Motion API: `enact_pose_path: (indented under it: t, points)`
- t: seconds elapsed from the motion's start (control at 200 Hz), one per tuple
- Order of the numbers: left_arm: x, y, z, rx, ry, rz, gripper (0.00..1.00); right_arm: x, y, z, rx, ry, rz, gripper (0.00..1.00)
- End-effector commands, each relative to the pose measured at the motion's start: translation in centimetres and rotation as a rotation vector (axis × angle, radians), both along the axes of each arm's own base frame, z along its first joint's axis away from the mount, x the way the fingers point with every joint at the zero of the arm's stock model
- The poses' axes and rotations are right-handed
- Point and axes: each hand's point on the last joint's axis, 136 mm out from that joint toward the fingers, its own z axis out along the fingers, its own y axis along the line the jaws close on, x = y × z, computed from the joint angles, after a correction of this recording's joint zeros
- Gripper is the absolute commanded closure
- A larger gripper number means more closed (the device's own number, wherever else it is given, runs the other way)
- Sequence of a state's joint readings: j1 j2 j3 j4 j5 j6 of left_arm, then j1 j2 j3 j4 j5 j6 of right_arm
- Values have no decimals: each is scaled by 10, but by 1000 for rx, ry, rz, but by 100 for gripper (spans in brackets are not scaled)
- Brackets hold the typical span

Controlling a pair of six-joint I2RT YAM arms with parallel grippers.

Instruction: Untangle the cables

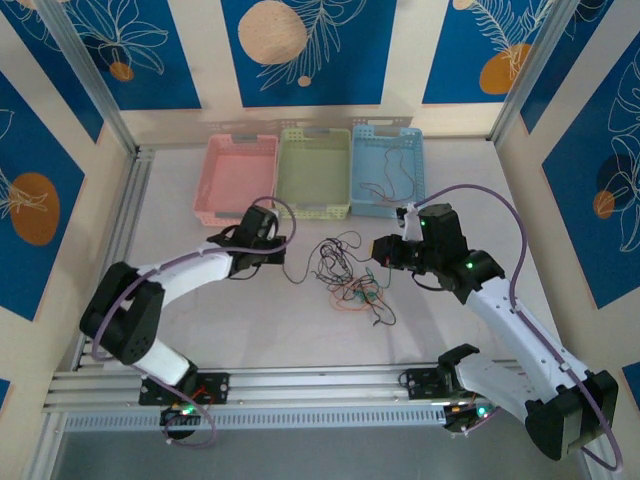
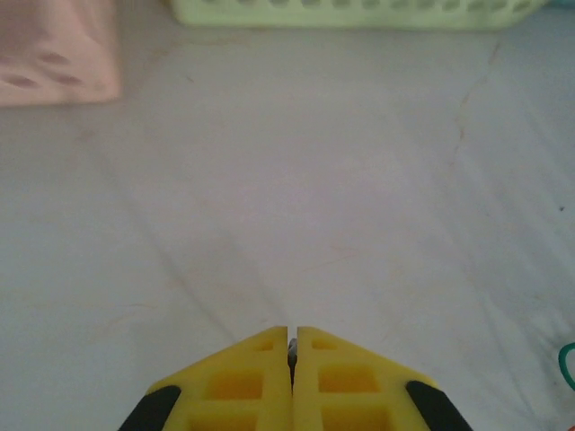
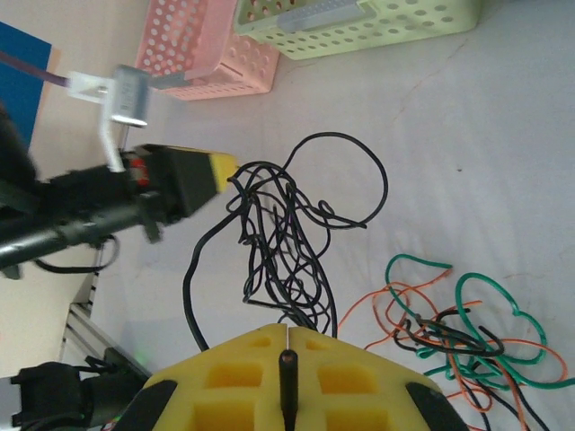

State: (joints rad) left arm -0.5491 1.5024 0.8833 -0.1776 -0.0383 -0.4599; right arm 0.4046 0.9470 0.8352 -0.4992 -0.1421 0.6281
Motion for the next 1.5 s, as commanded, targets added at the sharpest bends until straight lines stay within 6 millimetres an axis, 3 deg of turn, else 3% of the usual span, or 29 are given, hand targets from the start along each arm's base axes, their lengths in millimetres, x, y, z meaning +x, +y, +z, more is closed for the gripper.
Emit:
enact_pose_path:
  t: [0.0, 0.11, 0.295, 0.515, 0.6, 0.88, 1.095, 1.35, 1.496]
  points:
    - [-1, 35, 46, 19, -81, 56, 100, -1, -14, -6, -44, -8, -33, 100]
    - [-16, 78, 88, 29, -136, 132, 100, 6, -34, -15, -60, 14, -114, 100]
    - [-56, 151, 160, 84, -242, 255, 100, 19, -78, -39, -51, 79, -294, 100]
    - [-101, 204, 222, 264, -339, 349, 100, 23, -134, -70, -77, 150, -507, 100]
    - [-114, 218, 244, 324, -385, 375, 100, 21, -153, -79, -70, 177, -578, 100]
    - [-143, 253, 285, 497, -455, 474, 100, 18, -200, -90, -99, 221, -777, 100]
    - [-172, 279, 336, 560, -559, 602, 100, 7, -240, -106, -116, 270, -989, 100]
    - [-212, 300, 401, 603, -701, 706, 100, 11, -254, -125, -117, 322, -1074, 100]
    - [-234, 316, 428, 656, -766, 779, 100, 12, -264, -137, -128, 354, -1117, 100]
